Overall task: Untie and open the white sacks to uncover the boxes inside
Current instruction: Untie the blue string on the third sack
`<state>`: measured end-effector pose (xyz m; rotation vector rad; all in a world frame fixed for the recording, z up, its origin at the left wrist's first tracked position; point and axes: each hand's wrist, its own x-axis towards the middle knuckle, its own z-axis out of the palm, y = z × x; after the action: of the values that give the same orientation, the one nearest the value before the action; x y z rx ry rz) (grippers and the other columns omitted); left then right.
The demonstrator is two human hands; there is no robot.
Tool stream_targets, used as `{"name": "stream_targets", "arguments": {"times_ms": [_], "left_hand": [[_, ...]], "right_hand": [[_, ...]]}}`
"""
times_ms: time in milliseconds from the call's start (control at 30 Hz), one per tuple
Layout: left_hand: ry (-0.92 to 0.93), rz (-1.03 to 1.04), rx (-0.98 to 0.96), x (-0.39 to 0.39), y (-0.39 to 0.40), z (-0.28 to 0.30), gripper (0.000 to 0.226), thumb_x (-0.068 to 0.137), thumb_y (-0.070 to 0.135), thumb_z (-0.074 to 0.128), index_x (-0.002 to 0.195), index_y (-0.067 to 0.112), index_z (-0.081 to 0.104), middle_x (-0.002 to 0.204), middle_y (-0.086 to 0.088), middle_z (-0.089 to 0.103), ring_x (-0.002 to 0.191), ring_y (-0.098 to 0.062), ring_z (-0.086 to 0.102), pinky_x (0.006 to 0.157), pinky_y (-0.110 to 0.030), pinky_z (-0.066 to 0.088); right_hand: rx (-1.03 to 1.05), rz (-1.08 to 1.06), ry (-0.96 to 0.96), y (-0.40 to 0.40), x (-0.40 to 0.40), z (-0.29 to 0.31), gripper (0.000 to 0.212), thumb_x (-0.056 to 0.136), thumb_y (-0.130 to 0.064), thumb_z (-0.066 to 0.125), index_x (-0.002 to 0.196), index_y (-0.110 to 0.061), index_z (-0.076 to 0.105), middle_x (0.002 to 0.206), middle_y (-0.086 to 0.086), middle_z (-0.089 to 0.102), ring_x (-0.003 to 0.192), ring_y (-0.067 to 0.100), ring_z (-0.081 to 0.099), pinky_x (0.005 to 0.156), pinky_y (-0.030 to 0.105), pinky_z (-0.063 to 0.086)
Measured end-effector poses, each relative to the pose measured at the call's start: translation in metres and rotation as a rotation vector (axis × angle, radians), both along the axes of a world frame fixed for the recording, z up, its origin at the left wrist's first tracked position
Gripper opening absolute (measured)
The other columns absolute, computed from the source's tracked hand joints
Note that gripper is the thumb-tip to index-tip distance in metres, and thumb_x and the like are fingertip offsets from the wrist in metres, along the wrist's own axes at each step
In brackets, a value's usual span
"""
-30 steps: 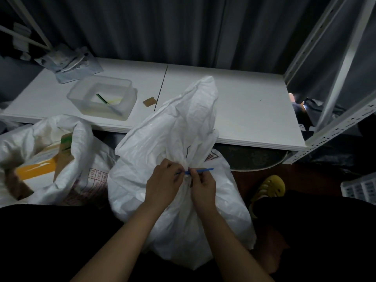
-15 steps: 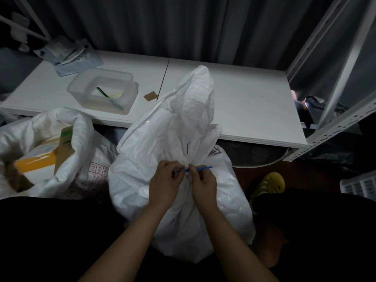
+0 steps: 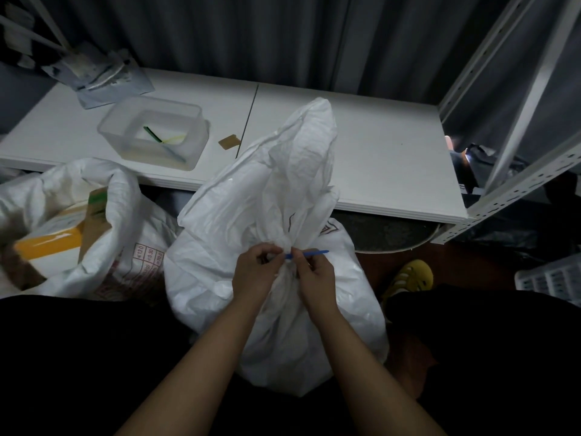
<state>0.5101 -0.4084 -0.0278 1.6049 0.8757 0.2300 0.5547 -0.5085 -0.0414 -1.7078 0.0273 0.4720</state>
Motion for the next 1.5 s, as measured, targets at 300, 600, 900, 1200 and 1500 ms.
{"name": "stream_targets", "arguments": {"times_ms": [300,600,900,1200,1500], "left_hand": [[0.03,0.001,0.072,0.005,-0.006,-0.006,0.016,0.079,0.016,0.071,0.075,0.029,0.062,0.089,0.006,0.066,0.085,-0.01,0.062,0.078,-0.025,0.05],[-0.026,0.026,0.038,0.006,-0.013,-0.017,0.018,0.08,0.012,0.07,0.075,0.027,0.062,0.089,0.002,0.066,0.083,-0.013,0.064,0.076,-0.03,0.052],[-0.026,0.064,-0.026,0.008,-0.016,-0.026,0.023,0.079,0.006,0.069,0.072,0.027,0.06,0.084,0.011,0.063,0.077,-0.004,0.06,0.072,-0.021,0.048],[-0.014,-0.02,0.076,0.006,-0.015,-0.036,0.02,0.08,0.009,0.069,0.074,0.027,0.062,0.084,0.006,0.065,0.079,-0.006,0.062,0.07,-0.02,0.049],[-0.025,0.02,-0.01,0.011,-0.016,-0.039,0.027,0.075,-0.004,0.07,0.068,0.02,0.058,0.073,0.004,0.06,0.067,-0.005,0.056,0.058,-0.006,0.042]], "right_hand": [[0.041,-0.047,0.018,-0.003,0.002,-0.001,0.018,0.095,-0.021,0.057,0.094,-0.005,0.065,0.075,-0.003,0.062,0.065,-0.001,0.057,0.064,0.01,0.045],[-0.029,-0.001,-0.067,-0.009,0.005,-0.006,0.017,0.091,-0.019,0.064,0.093,-0.002,0.065,0.08,0.001,0.068,0.073,0.002,0.064,0.066,0.011,0.047],[-0.073,0.093,-0.094,-0.009,0.012,-0.013,0.016,0.088,-0.01,0.066,0.074,-0.013,0.059,0.077,0.004,0.069,0.075,0.013,0.067,0.069,0.021,0.053],[-0.203,0.221,-0.124,-0.012,0.017,-0.011,0.02,0.087,-0.012,0.066,0.072,-0.018,0.055,0.07,-0.009,0.062,0.063,-0.005,0.059,0.061,0.009,0.045],[-0.145,0.156,0.05,-0.018,0.021,-0.006,0.01,0.089,-0.009,0.064,0.082,-0.003,0.066,0.066,-0.001,0.06,0.061,0.003,0.056,0.056,0.006,0.042]]}}
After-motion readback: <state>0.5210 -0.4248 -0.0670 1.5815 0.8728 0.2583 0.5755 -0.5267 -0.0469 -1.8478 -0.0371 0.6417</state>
